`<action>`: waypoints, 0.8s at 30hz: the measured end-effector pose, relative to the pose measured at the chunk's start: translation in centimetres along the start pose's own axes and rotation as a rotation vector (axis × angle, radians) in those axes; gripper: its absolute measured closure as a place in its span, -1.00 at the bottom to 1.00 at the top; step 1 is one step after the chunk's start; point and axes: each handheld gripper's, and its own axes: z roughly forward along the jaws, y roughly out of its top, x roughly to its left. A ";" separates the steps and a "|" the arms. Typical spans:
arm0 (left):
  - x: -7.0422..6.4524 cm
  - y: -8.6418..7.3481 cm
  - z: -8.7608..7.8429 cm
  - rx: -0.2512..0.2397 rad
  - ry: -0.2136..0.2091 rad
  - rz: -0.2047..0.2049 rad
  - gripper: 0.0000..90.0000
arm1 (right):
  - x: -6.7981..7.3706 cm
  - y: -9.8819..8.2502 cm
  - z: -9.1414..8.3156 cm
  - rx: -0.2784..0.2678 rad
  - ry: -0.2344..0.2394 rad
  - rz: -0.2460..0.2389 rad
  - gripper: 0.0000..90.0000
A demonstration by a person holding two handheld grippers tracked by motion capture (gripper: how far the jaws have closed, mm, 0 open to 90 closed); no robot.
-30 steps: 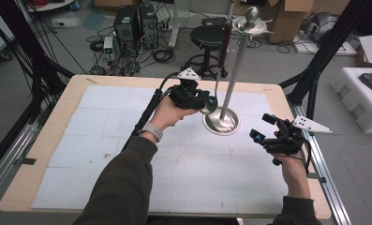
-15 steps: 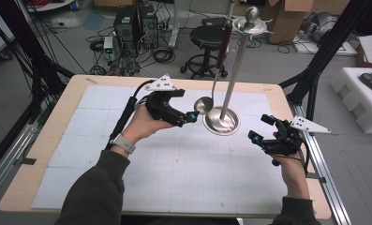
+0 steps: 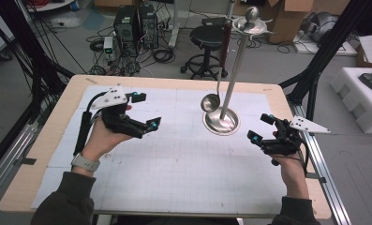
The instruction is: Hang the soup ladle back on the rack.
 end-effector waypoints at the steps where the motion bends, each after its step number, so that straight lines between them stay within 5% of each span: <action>1: 0.3 -0.5 -0.6 -0.002 0.015 -0.006 -0.96 | 0.0 0.0 0.0 0.000 0.002 -0.003 -1.00; 5: 1.3 -2.4 -2.7 0.010 0.124 -0.025 -0.96 | 0.2 0.0 0.0 0.002 0.000 -0.009 -1.00; 17: 3.3 -6.5 -8.1 -0.033 0.287 -0.064 -0.96 | 0.4 0.0 0.1 -0.003 -0.001 -0.048 -1.00; 21: 3.9 -7.5 -9.2 -0.052 0.314 -0.110 -0.96 | 0.6 0.1 0.1 -0.012 0.007 -0.071 -1.00; 24: 3.8 -7.6 -9.9 -0.078 0.314 -0.105 -0.96 | 0.6 0.1 0.1 -0.007 0.001 -0.074 -1.00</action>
